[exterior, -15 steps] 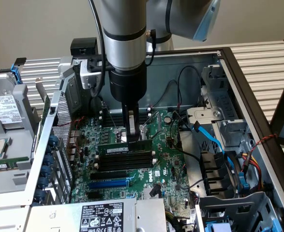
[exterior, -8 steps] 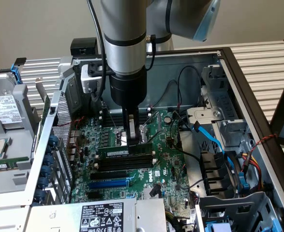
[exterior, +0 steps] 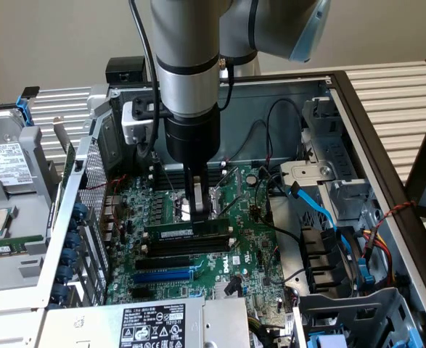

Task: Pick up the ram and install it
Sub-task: 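Insert the ram into the slot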

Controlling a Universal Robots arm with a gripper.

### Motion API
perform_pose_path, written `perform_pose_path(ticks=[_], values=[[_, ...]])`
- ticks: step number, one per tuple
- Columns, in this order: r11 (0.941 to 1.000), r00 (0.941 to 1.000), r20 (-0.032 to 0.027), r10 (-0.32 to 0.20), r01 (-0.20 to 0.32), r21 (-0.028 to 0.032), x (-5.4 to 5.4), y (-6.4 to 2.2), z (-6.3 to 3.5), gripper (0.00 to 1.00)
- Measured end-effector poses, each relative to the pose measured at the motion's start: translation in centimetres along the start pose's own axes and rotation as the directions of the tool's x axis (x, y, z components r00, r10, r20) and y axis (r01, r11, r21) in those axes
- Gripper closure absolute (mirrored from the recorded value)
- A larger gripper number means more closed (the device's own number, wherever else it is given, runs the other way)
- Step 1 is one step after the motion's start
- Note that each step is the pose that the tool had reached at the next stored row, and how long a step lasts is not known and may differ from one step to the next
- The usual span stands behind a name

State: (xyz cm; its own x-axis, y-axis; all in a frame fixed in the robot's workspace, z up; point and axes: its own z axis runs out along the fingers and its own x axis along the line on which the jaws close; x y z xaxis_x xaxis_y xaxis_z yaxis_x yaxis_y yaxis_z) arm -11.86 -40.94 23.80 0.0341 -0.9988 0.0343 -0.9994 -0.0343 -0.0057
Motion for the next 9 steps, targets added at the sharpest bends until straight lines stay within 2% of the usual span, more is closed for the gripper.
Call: perform_pose_path(ticks=[9], values=[[0.9998,0.9998,-0.0001,0.021,-0.021,-0.0007,0.08,0.05,0.30,0.86]])
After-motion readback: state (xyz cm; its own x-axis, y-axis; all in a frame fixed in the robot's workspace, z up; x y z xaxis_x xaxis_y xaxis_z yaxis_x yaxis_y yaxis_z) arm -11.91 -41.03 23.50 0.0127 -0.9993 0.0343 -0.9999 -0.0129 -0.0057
